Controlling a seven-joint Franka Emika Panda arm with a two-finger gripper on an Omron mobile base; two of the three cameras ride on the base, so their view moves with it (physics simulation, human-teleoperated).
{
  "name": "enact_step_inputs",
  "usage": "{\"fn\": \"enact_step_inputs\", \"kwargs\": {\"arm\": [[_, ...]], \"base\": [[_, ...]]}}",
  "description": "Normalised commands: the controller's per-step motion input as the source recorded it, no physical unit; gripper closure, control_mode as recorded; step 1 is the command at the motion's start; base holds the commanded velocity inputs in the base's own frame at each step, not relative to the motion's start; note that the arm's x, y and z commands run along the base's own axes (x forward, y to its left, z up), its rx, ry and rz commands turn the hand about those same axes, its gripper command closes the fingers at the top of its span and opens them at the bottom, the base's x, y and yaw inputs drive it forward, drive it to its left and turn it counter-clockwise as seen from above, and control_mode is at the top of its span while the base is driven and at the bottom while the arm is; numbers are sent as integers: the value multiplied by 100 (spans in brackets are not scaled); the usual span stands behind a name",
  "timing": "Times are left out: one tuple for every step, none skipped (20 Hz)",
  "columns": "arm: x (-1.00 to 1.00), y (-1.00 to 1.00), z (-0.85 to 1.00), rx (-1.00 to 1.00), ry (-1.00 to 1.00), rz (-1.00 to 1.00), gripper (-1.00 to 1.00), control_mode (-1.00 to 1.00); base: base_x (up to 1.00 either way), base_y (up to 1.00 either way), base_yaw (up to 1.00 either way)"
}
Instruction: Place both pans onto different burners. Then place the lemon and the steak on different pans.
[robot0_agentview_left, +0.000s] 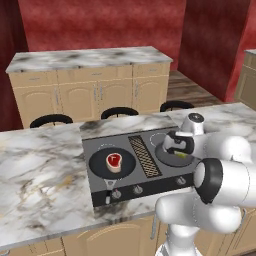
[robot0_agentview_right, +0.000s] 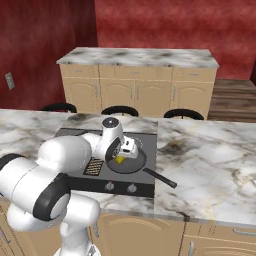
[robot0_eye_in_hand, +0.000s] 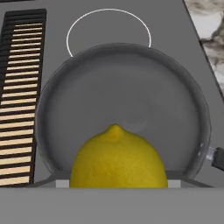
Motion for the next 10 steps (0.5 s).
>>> {"fn": "enact_step_inputs", "kwargs": {"arm": [[22,-4,-18,0,0,0,100,-100],[17,-3,-18,0,0,0,100,-100],[21,-5,-19,0,0,0,100,-100],[20,-3,-20,0,0,0,100,-100],[17,-4,-20,0,0,0,100,-100],[15,-3,-21,0,0,0,100,-100],[15,-5,-21,0,0,0,100,-100],[13,-3,-23,0,0,0,100,-100],[8,-3,-23,0,0,0,100,-100],[6,-1,-23,0,0,0,100,-100]], "base": [[0,0,0],[0,0,0],[0,0,0],[0,0,0],[0,0,0],[0,0,0],[0,0,0],[0,0,0],[0,0,0],[0,0,0]]}}
